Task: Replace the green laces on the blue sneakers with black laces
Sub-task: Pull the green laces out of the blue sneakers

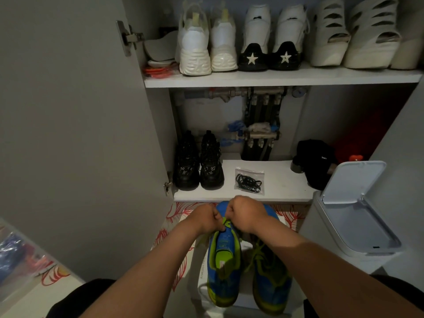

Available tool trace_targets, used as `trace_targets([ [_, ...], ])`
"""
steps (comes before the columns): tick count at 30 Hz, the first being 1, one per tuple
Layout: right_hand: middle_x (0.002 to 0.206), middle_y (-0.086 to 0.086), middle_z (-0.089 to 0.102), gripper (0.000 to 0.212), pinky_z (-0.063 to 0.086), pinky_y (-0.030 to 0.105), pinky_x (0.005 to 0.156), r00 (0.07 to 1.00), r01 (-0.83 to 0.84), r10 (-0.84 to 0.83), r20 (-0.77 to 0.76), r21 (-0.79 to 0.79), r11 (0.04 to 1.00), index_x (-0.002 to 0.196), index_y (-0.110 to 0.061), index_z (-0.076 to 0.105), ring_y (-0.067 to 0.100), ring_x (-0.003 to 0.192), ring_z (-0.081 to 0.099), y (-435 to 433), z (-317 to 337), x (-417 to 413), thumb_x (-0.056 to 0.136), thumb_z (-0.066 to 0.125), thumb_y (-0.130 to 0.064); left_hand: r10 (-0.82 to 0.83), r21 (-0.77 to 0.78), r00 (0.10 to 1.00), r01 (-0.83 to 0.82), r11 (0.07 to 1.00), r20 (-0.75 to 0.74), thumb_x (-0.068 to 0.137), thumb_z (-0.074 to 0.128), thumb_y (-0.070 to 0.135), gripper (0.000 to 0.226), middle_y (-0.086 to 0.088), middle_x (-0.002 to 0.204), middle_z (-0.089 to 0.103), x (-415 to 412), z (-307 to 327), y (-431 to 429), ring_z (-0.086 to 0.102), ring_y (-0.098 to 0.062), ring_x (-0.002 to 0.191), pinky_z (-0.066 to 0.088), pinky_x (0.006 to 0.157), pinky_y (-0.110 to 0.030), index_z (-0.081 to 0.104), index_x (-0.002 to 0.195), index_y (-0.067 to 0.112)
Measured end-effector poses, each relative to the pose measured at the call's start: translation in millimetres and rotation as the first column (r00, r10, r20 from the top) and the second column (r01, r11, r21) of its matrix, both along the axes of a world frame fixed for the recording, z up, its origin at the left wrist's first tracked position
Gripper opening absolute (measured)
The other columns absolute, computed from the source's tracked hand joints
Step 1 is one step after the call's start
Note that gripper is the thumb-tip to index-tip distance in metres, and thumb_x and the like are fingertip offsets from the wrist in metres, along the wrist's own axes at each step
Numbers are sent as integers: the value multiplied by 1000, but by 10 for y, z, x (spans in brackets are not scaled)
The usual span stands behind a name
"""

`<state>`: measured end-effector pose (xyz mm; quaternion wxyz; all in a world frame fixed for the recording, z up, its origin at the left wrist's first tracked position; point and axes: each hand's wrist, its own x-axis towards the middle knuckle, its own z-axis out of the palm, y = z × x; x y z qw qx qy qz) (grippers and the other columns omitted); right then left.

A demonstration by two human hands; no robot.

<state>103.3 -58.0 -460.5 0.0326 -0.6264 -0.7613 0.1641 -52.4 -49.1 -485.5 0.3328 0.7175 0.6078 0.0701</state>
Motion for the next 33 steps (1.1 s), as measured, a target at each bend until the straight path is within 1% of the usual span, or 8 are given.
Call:
trace_targets([
  [3, 113, 6, 57, 16, 53, 35, 77, 985, 166, -155, -78, 157, 974, 103, -13, 69, 29, 98, 65, 51, 68, 3, 91, 58, -10, 7, 5, 1000, -7, 1000, 6, 77, 83, 22, 18, 1, 81, 70, -7, -14, 17, 63, -11, 80, 49, 75, -24, 76, 87, 10],
  [7, 119, 10, 57, 23, 52, 36, 79, 935, 342, -319, -153, 155, 927, 111, -11, 67, 31, 101, 64, 115, 123, 80, 91, 56, -10, -3, 9, 1000, 3, 1000, 15, 78, 81, 19, 17, 0, 84, 69, 1, -23, 21, 63, -12, 83, 50, 79, -25, 76, 88, 7],
  [10, 133, 8, 53, 39, 52, 38, 93, 967, 254, -254, -21, 93, 963, 128, -17, 64, 29, 114, 60, 114, 102, 125, 89, 61, -14, -28, 32, 1000, 28, 999, -15, 79, 79, 19, 15, -2, 80, 66, 15, -22, 10, 61, -13, 80, 50, 77, -27, 75, 85, 6],
  [13, 150, 3, 42, 63, 44, 36, 106, 997, -16, 16, -80, -2, 1000, 146, -24, 48, 25, 132, 49, 79, 38, 86, 86, 58, -9, -26, 23, 999, 27, 999, -27, 80, 78, 20, 14, -4, 84, 69, 23, -41, 16, 63, -17, 84, 47, 74, -25, 75, 86, 8],
  [17, 127, 3, 64, 36, 50, 32, 89, 984, -177, 176, -21, -94, 980, 123, -31, 67, 26, 114, 60, 11, -84, 1, 90, 59, -17, -19, 13, 999, 20, 1000, -37, 80, 77, 21, 17, -9, 98, 74, 29, -44, 17, 67, -21, 96, 51, 80, -27, 77, 91, 8],
  [23, 97, 2, 71, 17, 54, 32, 80, 998, -44, 39, -49, -107, 993, 86, -20, 73, 24, 94, 65, 31, -7, 55, 90, 56, -18, -13, 13, 999, 14, 1000, -37, 80, 77, 21, 16, -4, 98, 75, 11, -39, 9, 67, -16, 95, 51, 82, -26, 77, 93, 11],
  [29, 110, 7, 70, 23, 52, 34, 82, 979, 173, -183, 93, 103, 980, 108, -16, 71, 28, 101, 66, 90, 122, 160, 89, 57, -15, -26, -1, 999, 26, 1000, -29, 80, 69, 9, 19, 1, 100, 66, 6, -23, 11, 61, -12, 90, 48, 80, -21, 72, 98, 15],
  [33, 112, 8, 68, 25, 53, 35, 86, 975, 202, -203, 92, 24, 979, 108, -14, 70, 28, 102, 65, 128, 181, 272, 88, 56, -18, -43, 21, 998, 44, 999, -45, 77, 71, 9, 24, 1, 103, 64, 16, -23, 8, 61, -16, 94, 48, 80, -22, 68, 99, 19],
])
